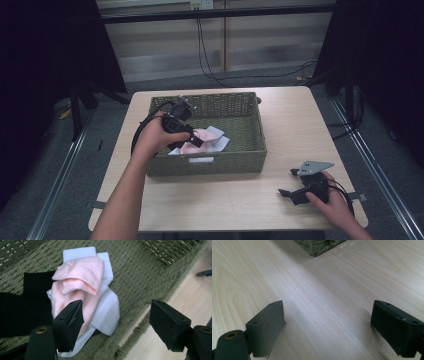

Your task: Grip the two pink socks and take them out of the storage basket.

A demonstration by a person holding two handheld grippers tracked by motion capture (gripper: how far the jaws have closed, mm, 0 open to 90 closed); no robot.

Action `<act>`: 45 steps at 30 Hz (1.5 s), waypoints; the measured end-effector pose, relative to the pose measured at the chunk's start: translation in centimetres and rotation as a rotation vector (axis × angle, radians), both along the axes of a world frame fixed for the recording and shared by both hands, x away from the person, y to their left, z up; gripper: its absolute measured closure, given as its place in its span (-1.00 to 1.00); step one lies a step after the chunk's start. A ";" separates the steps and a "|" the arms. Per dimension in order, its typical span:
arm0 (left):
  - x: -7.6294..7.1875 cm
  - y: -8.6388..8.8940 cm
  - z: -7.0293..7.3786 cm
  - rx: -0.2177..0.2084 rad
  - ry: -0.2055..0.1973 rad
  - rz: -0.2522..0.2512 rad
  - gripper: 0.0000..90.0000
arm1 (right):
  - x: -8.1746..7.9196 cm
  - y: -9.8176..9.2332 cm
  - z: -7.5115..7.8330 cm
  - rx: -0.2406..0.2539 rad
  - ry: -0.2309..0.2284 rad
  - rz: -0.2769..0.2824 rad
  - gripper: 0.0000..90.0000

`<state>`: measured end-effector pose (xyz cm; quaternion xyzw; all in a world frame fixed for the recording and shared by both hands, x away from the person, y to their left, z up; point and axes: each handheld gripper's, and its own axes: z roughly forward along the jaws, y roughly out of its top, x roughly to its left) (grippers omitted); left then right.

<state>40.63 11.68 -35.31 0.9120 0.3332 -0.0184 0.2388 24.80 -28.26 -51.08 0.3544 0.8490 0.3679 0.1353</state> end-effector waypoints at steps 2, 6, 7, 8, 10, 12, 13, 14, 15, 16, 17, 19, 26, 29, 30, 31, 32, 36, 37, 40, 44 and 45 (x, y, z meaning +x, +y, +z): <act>0.6 0.0 -0.4 -0.001 0.007 0.012 -0.39 | 0.0 0.0 0.0 0.002 0.000 -0.002 -0.75; 1.8 0.1 -1.4 0.003 0.006 0.047 -0.36 | 0.0 0.0 0.0 0.002 0.000 -0.001 -0.75; 2.0 0.1 -1.6 0.003 0.010 0.056 -0.36 | 0.0 0.0 0.0 0.002 0.000 -0.002 -0.75; 2.0 0.1 -1.6 0.003 0.010 0.056 -0.34 | 0.0 0.0 0.0 0.002 0.000 -0.002 -0.75; 2.4 0.1 -2.0 0.002 0.014 0.068 -0.33 | 0.0 0.0 0.0 0.002 0.000 -0.002 -0.75; 2.7 0.0 -2.3 0.003 0.015 0.079 -0.31 | 0.0 0.0 0.0 0.003 0.001 -0.002 -0.75; 3.0 -0.1 -2.7 0.004 0.023 0.090 -0.29 | 0.0 0.0 0.0 0.003 0.001 -0.002 -0.75; 3.0 -0.1 -2.7 0.004 0.023 0.090 -0.29 | 0.0 0.0 0.0 0.003 0.001 -0.002 -0.75; 3.4 -0.2 -3.3 0.015 0.031 0.096 -0.28 | 0.0 0.0 0.0 0.003 0.001 -0.002 -0.75; 3.4 -0.2 -3.3 0.015 0.031 0.096 -0.28 | 0.0 0.0 0.0 0.003 0.001 -0.002 -0.75; 3.6 -0.3 -3.7 0.011 0.039 0.107 -0.27 | 0.0 0.0 0.0 0.003 0.001 -0.002 -0.75; 3.7 -0.4 -3.9 0.014 0.042 0.117 -0.25 | 0.0 0.0 0.0 0.003 0.001 -0.002 -0.75; 4.5 -1.1 -4.9 0.026 0.049 0.160 -0.12 | 0.0 0.0 0.0 0.003 0.000 0.001 -0.75; 4.8 -1.3 -5.1 0.030 0.047 0.183 0.07 | 0.0 0.0 0.0 0.003 0.000 0.002 -0.75; 4.8 -1.3 -5.1 0.030 0.047 0.183 0.14 | 0.0 0.0 0.0 0.003 0.000 0.002 -0.75; 4.8 -1.4 -5.2 0.033 0.058 0.185 0.24 | 0.0 0.0 0.0 0.003 0.000 0.003 -0.75; 4.9 -1.4 -5.2 0.032 0.062 0.181 0.24 | 0.0 0.0 0.0 0.003 0.000 0.003 -0.75; 5.0 -1.7 -5.1 0.032 0.081 0.177 0.72 | 0.0 0.0 0.0 0.003 0.000 0.005 -0.75; 5.0 -1.7 -5.0 0.029 0.086 0.177 0.80 | 0.0 0.0 0.0 0.003 0.000 0.005 -0.75; 4.9 -1.7 -4.7 0.021 0.093 0.174 0.83 | 0.0 0.0 0.0 0.003 0.000 0.005 -0.75; 4.6 -1.8 -3.7 -0.002 0.095 0.159 0.84 | 0.0 0.0 0.0 0.004 0.000 0.005 -0.75; 4.6 -1.9 -3.2 -0.011 0.095 0.154 0.84 | 0.0 0.0 0.0 0.003 0.000 0.005 -0.75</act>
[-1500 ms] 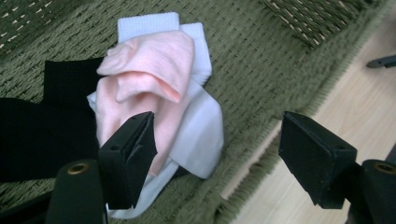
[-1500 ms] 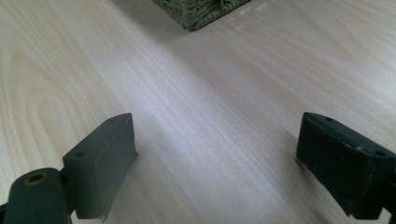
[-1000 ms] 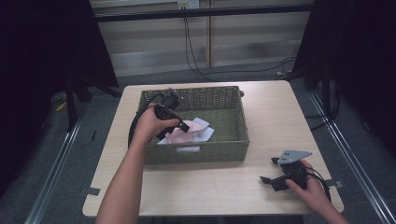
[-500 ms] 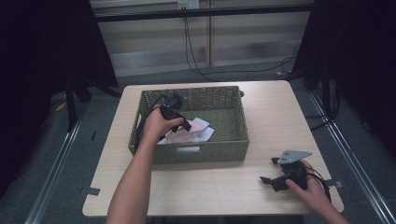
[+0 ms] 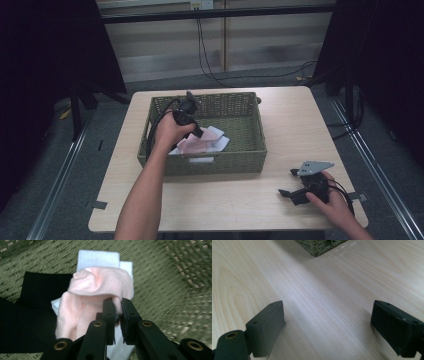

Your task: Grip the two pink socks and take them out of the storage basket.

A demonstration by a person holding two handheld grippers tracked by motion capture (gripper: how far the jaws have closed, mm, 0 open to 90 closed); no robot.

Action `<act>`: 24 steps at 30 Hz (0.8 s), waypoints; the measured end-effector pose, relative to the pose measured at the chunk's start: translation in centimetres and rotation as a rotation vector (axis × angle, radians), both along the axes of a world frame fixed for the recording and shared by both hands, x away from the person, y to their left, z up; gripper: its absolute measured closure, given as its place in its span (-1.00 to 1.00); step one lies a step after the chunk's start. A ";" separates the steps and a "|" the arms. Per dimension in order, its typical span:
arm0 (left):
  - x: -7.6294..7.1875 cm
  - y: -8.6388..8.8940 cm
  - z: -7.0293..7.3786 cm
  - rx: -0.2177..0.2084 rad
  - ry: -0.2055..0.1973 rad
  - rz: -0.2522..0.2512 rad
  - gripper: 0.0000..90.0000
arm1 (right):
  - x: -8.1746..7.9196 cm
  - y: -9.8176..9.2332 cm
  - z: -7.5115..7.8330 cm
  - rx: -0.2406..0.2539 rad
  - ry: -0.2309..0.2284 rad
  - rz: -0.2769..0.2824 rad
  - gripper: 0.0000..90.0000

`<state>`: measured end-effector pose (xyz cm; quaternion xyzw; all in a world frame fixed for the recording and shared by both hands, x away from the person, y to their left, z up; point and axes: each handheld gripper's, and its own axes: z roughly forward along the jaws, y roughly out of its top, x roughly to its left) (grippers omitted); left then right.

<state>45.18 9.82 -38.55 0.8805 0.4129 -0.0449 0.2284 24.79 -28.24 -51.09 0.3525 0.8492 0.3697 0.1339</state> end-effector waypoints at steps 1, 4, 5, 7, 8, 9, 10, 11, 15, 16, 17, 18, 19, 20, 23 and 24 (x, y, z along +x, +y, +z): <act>-0.1 0.0 0.4 -0.004 0.000 -0.008 0.84 | 0.0 0.0 0.0 0.000 0.000 0.000 -0.75; -0.3 -0.2 1.7 -0.015 0.000 -0.039 0.84 | 0.0 0.0 0.0 0.000 -0.002 0.000 -0.75; -0.3 -0.2 1.7 -0.015 0.000 -0.039 0.84 | 0.0 0.0 0.0 0.000 -0.002 0.000 -0.75; -0.4 -0.3 2.3 -0.022 0.002 -0.049 0.84 | 0.0 0.0 0.0 0.000 -0.002 0.000 -0.75; -0.5 -0.3 2.9 -0.023 0.006 -0.058 0.84 | 0.0 0.0 0.0 0.000 -0.002 0.000 -0.75; -0.5 -0.3 2.9 -0.023 0.006 -0.058 0.84 | 0.0 0.0 0.0 0.000 -0.002 0.000 -0.75; -0.6 -0.3 3.2 -0.015 0.007 -0.066 0.84 | 0.0 0.0 0.0 0.000 -0.002 0.000 -0.75; -0.7 -0.4 3.5 -0.017 0.009 -0.066 0.84 | 0.0 0.0 0.0 0.000 -0.002 0.000 -0.75; -1.0 -0.3 4.7 -0.021 0.016 -0.073 0.84 | 0.0 0.0 0.0 -0.001 -0.003 0.001 -0.75; -1.1 -0.2 5.1 -0.014 0.018 -0.074 0.84 | 0.0 0.0 0.0 0.000 -0.003 0.001 -0.75; -1.1 -0.2 5.3 -0.009 0.018 -0.080 0.84 | 0.0 0.0 0.0 0.000 -0.003 0.001 -0.75; -1.3 -0.2 5.6 -0.016 0.020 -0.081 0.84 | 0.0 0.0 0.0 -0.001 -0.003 0.001 -0.75; -1.4 -0.1 5.9 -0.015 0.022 -0.088 0.84 | 0.0 0.0 0.0 0.000 -0.003 0.001 -0.75; -1.5 -0.1 6.1 -0.013 0.022 -0.089 0.84 | 0.0 0.0 0.0 -0.001 -0.003 0.001 -0.75; -2.0 -0.2 6.8 -0.019 0.033 -0.103 0.84 | 0.0 0.0 0.0 -0.001 -0.003 0.001 -0.75; -2.1 -0.2 6.9 -0.018 0.038 -0.110 0.84 | 0.0 0.0 0.0 -0.001 -0.003 0.001 -0.75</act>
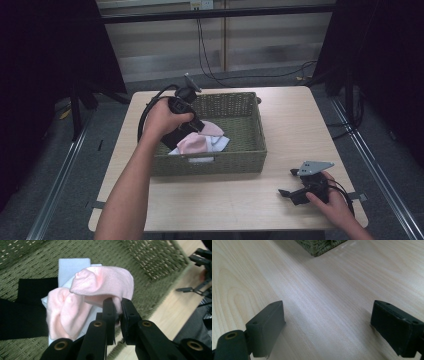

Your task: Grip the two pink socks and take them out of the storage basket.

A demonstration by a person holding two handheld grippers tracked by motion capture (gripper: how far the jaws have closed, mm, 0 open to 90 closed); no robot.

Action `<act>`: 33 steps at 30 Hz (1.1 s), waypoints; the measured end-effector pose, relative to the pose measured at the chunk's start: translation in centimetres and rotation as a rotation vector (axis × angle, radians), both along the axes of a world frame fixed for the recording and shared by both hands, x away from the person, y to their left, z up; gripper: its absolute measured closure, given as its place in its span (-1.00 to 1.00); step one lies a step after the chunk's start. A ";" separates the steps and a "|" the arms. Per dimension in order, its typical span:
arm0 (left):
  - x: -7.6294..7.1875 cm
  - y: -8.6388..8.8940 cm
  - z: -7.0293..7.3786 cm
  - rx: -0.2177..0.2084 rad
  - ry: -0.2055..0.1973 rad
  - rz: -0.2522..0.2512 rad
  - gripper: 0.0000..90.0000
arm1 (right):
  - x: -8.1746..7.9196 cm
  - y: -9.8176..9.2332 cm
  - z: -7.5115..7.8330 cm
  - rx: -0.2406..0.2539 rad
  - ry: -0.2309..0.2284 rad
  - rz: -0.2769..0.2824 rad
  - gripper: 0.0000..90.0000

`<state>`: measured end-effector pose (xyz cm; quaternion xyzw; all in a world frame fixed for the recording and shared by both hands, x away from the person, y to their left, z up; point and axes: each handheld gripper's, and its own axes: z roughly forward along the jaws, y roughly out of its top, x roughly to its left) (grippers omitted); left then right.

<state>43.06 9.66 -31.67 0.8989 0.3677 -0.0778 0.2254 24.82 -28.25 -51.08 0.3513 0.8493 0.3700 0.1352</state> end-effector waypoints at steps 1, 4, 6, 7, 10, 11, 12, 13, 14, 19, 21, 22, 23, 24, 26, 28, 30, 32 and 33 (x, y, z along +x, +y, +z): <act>-0.1 0.0 0.2 0.002 -0.001 -0.007 0.84 | 0.0 0.0 0.0 0.000 0.000 0.000 -0.75; -0.6 0.0 0.8 -0.002 0.005 -0.023 0.84 | 0.0 0.0 0.0 0.000 0.000 0.000 -0.75; -0.7 0.0 1.0 -0.002 0.012 -0.026 0.84 | 0.0 0.0 0.0 0.000 0.000 0.000 -0.75; -0.9 0.1 1.3 0.000 0.011 -0.032 0.84 | 0.0 0.0 0.0 0.000 0.000 0.000 -0.75; -1.2 0.2 1.7 -0.014 0.017 -0.049 0.84 | 0.0 0.0 0.0 0.000 0.000 0.000 -0.75; -1.2 0.2 1.7 -0.014 0.017 -0.049 0.84 | 0.0 0.0 0.0 0.000 0.000 0.000 -0.75; -1.4 0.2 1.9 -0.019 0.020 -0.056 0.84 | 0.0 0.0 0.0 0.000 0.000 -0.001 -0.75; -1.5 0.3 2.0 -0.025 0.022 -0.060 0.84 | 0.0 0.0 0.0 0.000 0.000 0.000 -0.75; -1.6 0.4 2.2 -0.032 0.025 -0.070 0.84 | 0.0 0.0 0.0 0.000 0.000 -0.001 -0.75; -2.0 0.3 2.5 -0.016 0.020 -0.091 0.84 | 0.0 0.0 0.0 0.000 0.000 -0.001 -0.75; -2.3 0.3 2.9 -0.021 0.021 -0.099 0.84 | 0.0 0.0 0.0 0.000 0.000 0.000 -0.75; -2.3 0.3 2.9 -0.021 0.021 -0.099 0.84 | 0.0 0.0 0.0 0.000 0.000 0.000 -0.75; -2.3 0.3 3.1 -0.013 0.024 -0.111 0.84 | 0.0 0.0 0.0 0.000 0.000 -0.001 -0.75; -2.4 0.3 3.2 -0.012 0.023 -0.114 0.84 | 0.0 0.0 0.0 0.000 0.000 -0.001 -0.75; -2.7 0.3 3.5 -0.022 0.020 -0.117 0.84 | 0.0 0.0 0.0 -0.001 0.000 -0.001 -0.75; -2.9 0.4 3.8 -0.023 0.014 -0.126 0.84 | 0.0 0.0 0.0 0.000 0.000 -0.001 -0.75; -3.2 0.4 4.1 -0.024 0.014 -0.134 0.84 | 0.0 0.0 0.0 0.000 0.000 -0.001 -0.75; -3.5 0.3 4.3 -0.032 0.013 -0.147 0.84 | 0.0 0.0 0.0 0.000 0.000 -0.001 -0.75; -3.7 0.3 4.4 -0.024 0.009 -0.165 0.84 | 0.0 0.0 0.0 -0.001 0.000 -0.001 -0.75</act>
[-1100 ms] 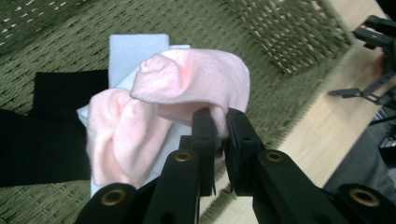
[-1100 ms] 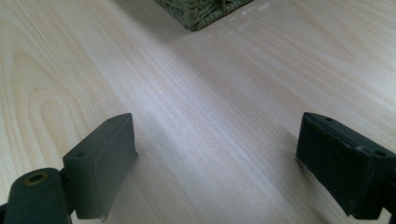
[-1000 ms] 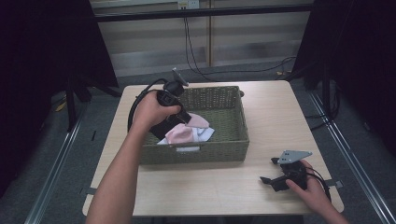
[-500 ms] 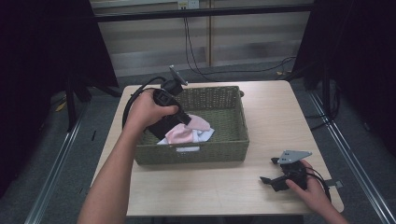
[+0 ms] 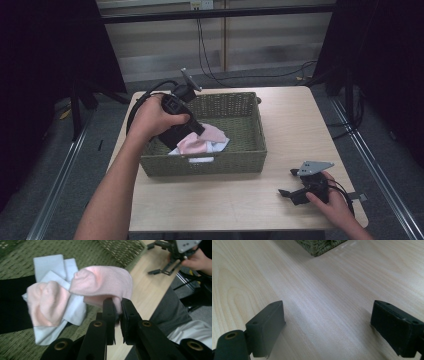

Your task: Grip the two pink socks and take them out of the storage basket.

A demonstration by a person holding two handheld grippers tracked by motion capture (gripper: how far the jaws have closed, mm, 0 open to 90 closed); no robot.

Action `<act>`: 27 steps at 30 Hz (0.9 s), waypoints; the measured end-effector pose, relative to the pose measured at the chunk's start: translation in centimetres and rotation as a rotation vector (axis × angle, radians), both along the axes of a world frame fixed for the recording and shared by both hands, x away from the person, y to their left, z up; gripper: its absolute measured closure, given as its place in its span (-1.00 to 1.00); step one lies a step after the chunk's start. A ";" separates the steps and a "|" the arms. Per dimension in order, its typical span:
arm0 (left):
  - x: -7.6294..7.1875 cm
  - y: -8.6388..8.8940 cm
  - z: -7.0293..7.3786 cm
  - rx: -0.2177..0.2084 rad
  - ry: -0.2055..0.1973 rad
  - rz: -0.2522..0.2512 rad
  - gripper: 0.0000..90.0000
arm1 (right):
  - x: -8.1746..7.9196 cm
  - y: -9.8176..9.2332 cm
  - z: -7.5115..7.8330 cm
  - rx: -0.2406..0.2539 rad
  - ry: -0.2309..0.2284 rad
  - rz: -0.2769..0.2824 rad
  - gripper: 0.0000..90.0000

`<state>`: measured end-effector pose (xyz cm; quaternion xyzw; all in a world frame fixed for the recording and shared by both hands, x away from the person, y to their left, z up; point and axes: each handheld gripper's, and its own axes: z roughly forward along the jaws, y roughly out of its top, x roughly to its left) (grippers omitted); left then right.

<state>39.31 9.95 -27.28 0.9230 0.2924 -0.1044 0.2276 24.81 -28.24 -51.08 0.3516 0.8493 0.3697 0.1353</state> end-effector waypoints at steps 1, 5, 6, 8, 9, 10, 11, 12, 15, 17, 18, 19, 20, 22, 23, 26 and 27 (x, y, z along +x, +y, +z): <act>-0.3 -0.1 0.0 -0.002 -0.004 -0.001 0.84 | 0.0 0.0 0.0 0.000 0.000 0.000 -0.75; -0.8 -0.1 -0.1 0.006 -0.005 -0.020 0.84 | 0.0 0.0 0.0 0.000 0.000 0.000 -0.75; -1.0 -0.2 0.0 0.008 -0.005 -0.026 0.84 | 0.0 0.0 0.0 0.000 0.000 0.000 -0.75; -1.2 -0.2 0.0 0.002 -0.005 -0.035 0.84 | 0.0 0.0 0.0 0.000 0.001 -0.001 -0.75; -1.4 -0.2 0.0 0.000 -0.006 -0.041 0.84 | 0.0 0.0 0.0 0.000 0.001 -0.001 -0.75; -1.5 -0.2 0.1 0.000 -0.006 -0.046 0.84 | 0.0 0.0 0.0 0.000 0.001 -0.001 -0.75; -1.7 -0.3 0.1 0.007 -0.007 -0.050 0.84 | 0.0 0.0 0.0 0.000 0.001 -0.001 -0.75; -1.8 -0.3 0.1 0.001 -0.014 -0.052 0.84 | 0.0 0.0 0.0 0.000 0.001 -0.001 -0.75; -2.3 -0.2 -0.1 -0.027 -0.006 -0.063 0.84 | 0.0 0.0 0.0 0.000 0.001 -0.001 -0.75; -2.7 -0.3 -0.3 -0.017 -0.004 -0.078 0.84 | 0.0 0.0 0.0 0.000 -0.001 0.000 -0.75; -2.7 -0.3 -0.3 -0.017 -0.004 -0.078 0.84 | 0.0 0.0 0.0 0.000 -0.001 0.000 -0.75; -2.9 -0.5 -0.5 -0.024 -0.002 -0.080 0.84 | 0.0 0.0 0.0 0.000 -0.001 0.001 -0.75; -3.2 -0.7 -0.7 -0.022 0.001 -0.094 0.84 | 0.0 0.0 0.0 0.000 -0.001 0.001 -0.75; -3.5 -0.9 -0.8 -0.015 0.003 -0.109 0.83 | 0.0 0.0 0.0 0.000 -0.001 0.001 -0.75; -3.5 -0.9 -0.8 -0.015 0.003 -0.109 0.83 | 0.0 0.0 0.0 0.000 -0.001 0.000 -0.75; -3.9 -1.2 -1.2 -0.018 0.006 -0.123 0.83 | 0.0 0.0 0.0 0.000 0.003 -0.001 -0.75; -4.1 -1.4 -1.4 -0.017 0.006 -0.132 0.83 | 0.0 0.0 0.0 0.000 0.003 -0.001 -0.75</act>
